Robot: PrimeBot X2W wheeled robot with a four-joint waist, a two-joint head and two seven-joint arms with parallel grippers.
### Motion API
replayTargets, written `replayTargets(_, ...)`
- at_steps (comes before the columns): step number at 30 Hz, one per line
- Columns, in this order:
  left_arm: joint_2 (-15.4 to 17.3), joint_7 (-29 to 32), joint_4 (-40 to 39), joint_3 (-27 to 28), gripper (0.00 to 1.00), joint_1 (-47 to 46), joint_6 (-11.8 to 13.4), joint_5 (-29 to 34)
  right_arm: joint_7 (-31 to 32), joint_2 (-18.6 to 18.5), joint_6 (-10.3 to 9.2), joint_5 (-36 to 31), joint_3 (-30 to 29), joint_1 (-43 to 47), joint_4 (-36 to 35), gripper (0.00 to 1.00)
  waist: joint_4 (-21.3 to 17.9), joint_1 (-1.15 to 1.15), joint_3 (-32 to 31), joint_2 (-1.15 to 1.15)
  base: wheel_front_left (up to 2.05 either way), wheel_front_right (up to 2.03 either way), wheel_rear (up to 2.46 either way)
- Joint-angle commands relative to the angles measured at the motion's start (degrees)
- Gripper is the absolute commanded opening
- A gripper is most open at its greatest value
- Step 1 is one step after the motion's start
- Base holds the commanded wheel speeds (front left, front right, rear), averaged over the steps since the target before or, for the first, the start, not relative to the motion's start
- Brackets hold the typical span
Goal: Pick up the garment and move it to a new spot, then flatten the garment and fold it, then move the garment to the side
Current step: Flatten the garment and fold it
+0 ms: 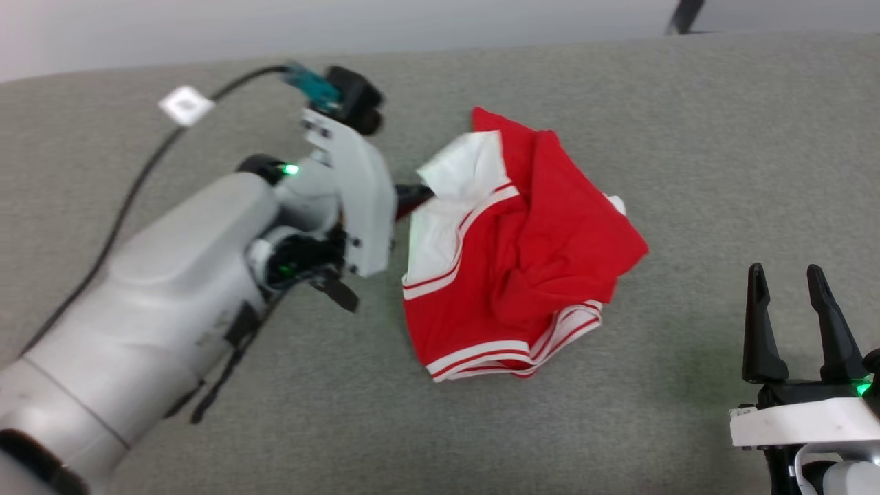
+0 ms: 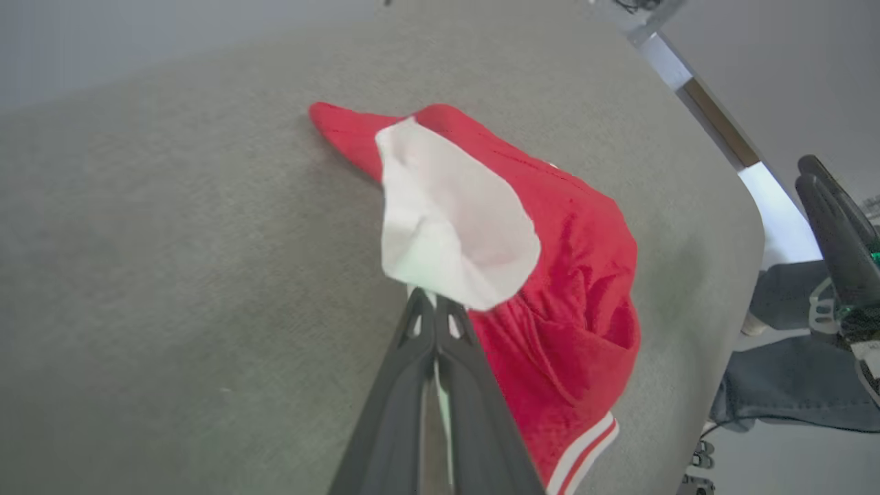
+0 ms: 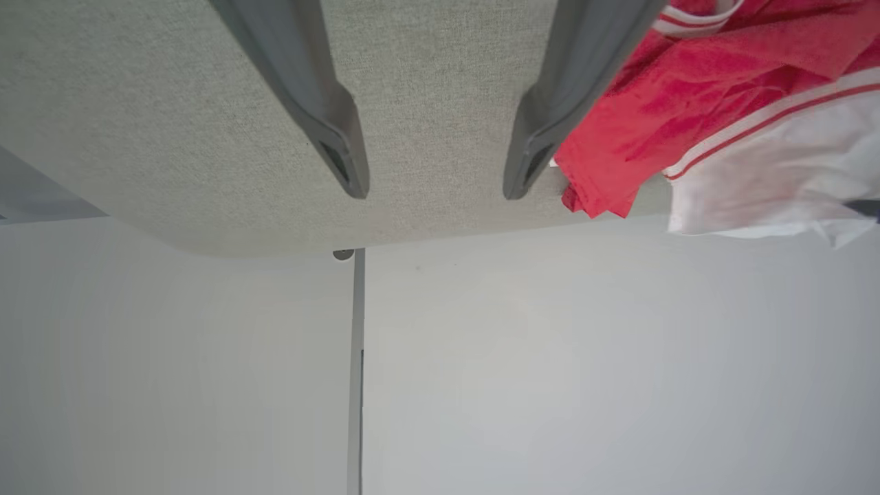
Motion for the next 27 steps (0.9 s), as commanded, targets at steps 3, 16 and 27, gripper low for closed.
replayTargets(3,2.9,-2.7,1.0,2.1,0.0,2.2,0.0,-2.2,-0.2,0.0,-0.09,-0.8,-0.4,0.7,-0.4,1.0,3.2,0.0,-1.2,0.0,0.0,0.0,0.0)
replayTargets(16,9.3,-10.4,6.6,6.7,0.0,11.3,0.0,-8.9,-0.2,0.0,-0.09,-2.4,-1.4,1.4,-1.6,1.0,6.1,0.0,-0.3,0.0,0.0,0.0,0.0)
replayTargets(27,10.7,-9.7,11.5,5.4,0.0,13.2,1.6,-7.7,-0.2,0.0,-0.09,-3.5,-1.0,1.5,-1.8,1.0,7.1,0.0,-0.5,0.0,0.0,0.0,0.0)
